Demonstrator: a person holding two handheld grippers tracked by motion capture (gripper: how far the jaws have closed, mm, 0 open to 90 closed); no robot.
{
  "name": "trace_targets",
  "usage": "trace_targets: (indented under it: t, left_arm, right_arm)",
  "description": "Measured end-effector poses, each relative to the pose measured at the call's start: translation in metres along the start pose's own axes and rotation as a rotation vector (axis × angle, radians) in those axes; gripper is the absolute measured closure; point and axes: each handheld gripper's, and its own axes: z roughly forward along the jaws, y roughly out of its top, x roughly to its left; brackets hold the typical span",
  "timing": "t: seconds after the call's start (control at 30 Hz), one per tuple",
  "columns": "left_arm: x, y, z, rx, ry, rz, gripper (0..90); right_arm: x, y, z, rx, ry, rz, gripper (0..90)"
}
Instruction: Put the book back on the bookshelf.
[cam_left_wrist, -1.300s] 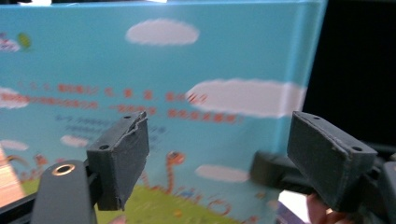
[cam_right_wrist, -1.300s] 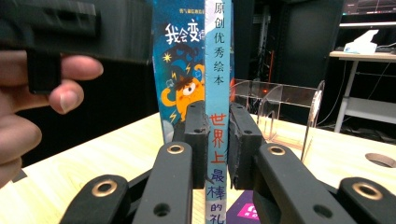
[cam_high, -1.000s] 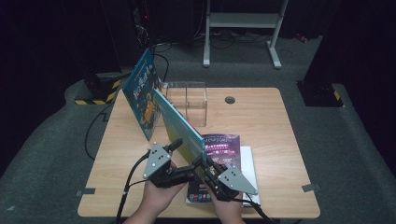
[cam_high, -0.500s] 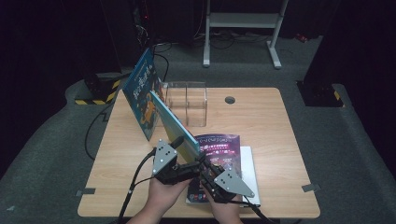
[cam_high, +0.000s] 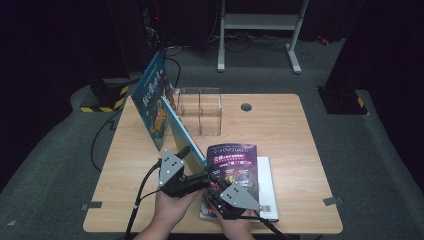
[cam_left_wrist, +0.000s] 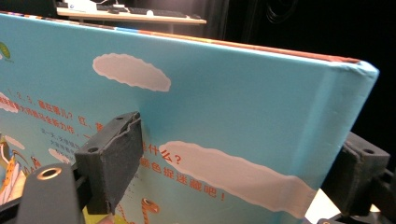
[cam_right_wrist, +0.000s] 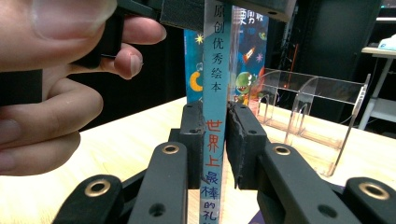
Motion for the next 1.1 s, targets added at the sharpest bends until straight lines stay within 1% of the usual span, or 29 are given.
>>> trace_targets:
  t: [0.2, 0.37, 0.47, 0.8, 0.87, 0.93, 1.0, 1.03, 1.1]
  left_arm:
    - [0.001, -0.003, 0.000, 0.001, -0.001, -0.002, 16.5]
    - [0.001, -0.007, 0.000, 0.002, 0.012, 0.010, 16.7]
    - [0.002, -0.008, 0.001, 0.007, 0.013, 0.004, 16.3]
    - [0.006, -0.014, -0.002, 0.013, 0.034, 0.009, 16.0]
    - [0.007, -0.014, -0.003, 0.012, 0.031, 0.007, 15.8]
    - [0.008, -0.015, -0.004, 0.014, 0.034, 0.018, 16.1]
    - [0.008, -0.016, -0.004, 0.012, 0.031, 0.015, 16.4]
    - [0.009, -0.016, -0.005, 0.013, 0.031, 0.016, 16.4]
    - [0.009, -0.016, -0.006, 0.013, 0.031, 0.018, 16.6]
  right_arm:
    - [0.002, -0.001, 0.002, 0.003, -0.001, 0.007, 77.0]
    - [0.004, -0.003, 0.003, 0.006, 0.003, 0.011, 76.4]
    - [0.005, -0.004, 0.004, 0.008, 0.008, 0.013, 76.1]
    - [0.010, -0.006, 0.008, 0.010, 0.032, 0.012, 74.3]
    - [0.011, -0.007, 0.008, 0.012, 0.041, 0.013, 73.9]
    - [0.011, -0.007, 0.009, 0.012, 0.048, 0.016, 73.4]
    - [0.012, -0.007, 0.009, 0.011, 0.057, 0.020, 72.7]
    - [0.012, -0.007, 0.009, 0.010, 0.060, 0.015, 71.9]
    - [0.012, -0.007, 0.009, 0.014, 0.069, 0.022, 69.6]
